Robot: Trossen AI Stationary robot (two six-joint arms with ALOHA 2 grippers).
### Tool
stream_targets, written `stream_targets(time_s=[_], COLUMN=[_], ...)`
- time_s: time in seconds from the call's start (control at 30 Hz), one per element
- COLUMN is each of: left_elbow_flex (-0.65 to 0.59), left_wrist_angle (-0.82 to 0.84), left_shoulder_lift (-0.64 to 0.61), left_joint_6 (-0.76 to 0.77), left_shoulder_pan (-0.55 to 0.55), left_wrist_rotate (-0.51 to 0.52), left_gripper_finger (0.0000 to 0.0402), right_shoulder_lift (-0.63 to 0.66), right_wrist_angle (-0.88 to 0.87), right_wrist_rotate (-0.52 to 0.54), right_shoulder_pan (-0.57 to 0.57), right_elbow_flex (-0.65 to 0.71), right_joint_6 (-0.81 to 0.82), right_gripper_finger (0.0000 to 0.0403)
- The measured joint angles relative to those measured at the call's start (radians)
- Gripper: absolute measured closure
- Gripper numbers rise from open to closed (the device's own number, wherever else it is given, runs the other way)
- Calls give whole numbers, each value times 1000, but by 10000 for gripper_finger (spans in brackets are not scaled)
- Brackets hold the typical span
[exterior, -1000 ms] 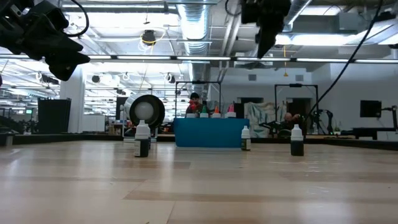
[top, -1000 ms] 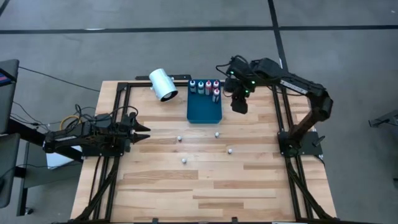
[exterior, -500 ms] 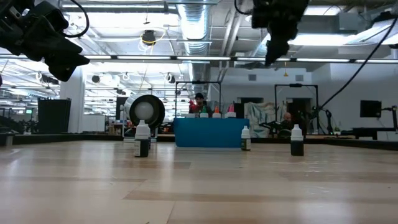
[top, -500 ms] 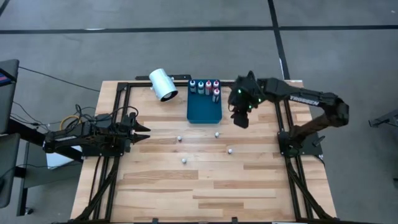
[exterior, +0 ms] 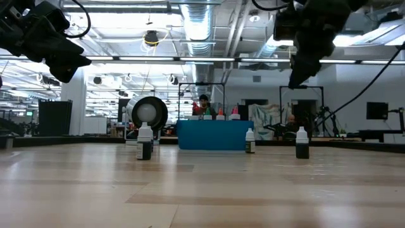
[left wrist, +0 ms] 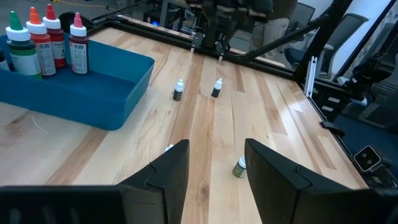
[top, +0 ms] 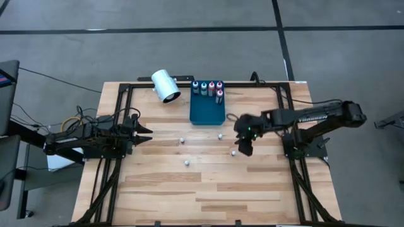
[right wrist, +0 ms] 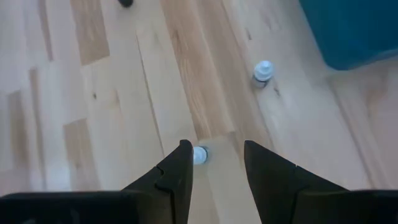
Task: Pick & Place food coloring
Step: Put the right small black food coloring bottle into the blue bin
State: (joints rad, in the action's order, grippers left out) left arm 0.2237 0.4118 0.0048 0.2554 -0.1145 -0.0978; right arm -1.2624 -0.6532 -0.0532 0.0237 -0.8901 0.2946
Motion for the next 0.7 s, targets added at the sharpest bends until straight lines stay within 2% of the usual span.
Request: stream_targets(time_s=[0.13, 0.27, 0.7], left_elbow_flex=[0, 0, 0], left_wrist_angle=[-2, -4, -2], left_shoulder_lift=[0, 0, 0], left_joint_6=[0, 2, 11], left_shoulder_pan=[0, 0, 0], left_wrist_rotate=[0, 0, 0], left_gripper_finger=[256, 256, 256], right_shoulder_lift=[-17, -35, -214], right_wrist_angle=[61, 70, 67], right_wrist_rotate=[86, 125, 134], right_shoulder_pan=[82, 135, 204], right_elbow_flex=[43, 61, 62], right_joint_6=[62, 112, 125], right_gripper_finger=[270, 269, 267])
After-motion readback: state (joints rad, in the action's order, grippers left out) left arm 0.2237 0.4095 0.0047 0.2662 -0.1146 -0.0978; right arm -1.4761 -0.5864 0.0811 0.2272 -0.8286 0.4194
